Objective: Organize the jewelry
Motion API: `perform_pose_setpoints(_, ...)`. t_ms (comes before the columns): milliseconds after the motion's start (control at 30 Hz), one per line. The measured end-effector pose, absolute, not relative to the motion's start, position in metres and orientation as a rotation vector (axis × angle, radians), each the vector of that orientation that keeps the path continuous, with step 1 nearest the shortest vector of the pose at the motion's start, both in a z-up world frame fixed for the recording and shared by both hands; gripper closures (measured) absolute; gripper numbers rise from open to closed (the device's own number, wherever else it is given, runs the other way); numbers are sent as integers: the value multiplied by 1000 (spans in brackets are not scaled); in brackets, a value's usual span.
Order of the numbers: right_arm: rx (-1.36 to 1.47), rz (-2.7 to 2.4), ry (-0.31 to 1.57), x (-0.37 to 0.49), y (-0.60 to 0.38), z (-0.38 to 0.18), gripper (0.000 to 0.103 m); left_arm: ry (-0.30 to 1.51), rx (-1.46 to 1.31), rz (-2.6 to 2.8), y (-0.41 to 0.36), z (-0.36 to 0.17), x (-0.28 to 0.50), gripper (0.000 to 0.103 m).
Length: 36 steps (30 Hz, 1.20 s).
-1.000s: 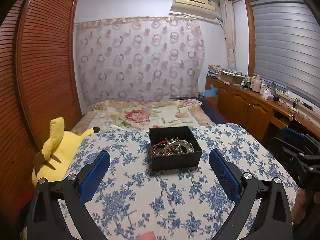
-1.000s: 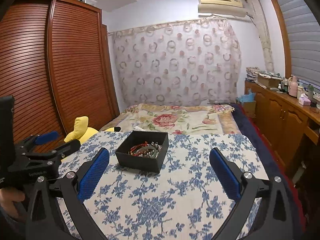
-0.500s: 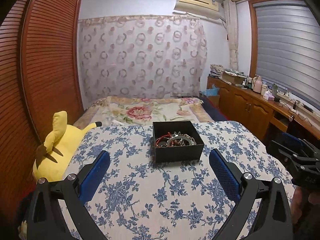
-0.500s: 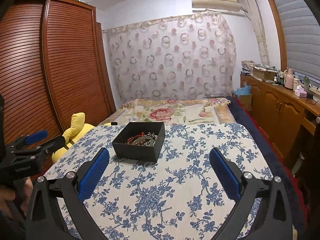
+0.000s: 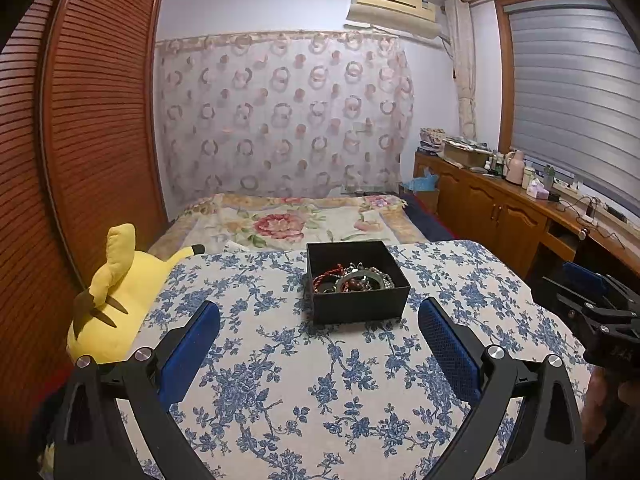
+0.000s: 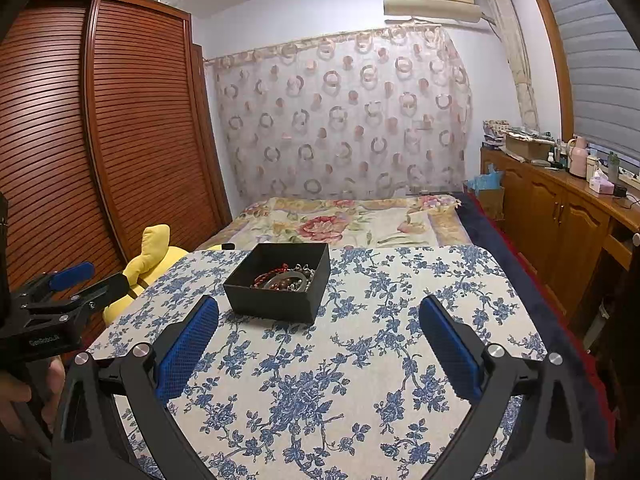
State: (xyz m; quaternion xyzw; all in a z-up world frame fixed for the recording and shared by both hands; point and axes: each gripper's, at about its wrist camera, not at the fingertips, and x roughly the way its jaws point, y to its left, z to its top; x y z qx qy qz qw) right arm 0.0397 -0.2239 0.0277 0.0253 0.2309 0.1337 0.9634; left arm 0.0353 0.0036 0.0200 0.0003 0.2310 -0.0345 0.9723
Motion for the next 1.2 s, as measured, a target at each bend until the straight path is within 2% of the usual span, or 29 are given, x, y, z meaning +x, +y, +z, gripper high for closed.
perform_pose_setpoints(1200, 53, 272, 470, 42, -226, 26, 2, 452, 12, -72, 0, 26, 31, 7)
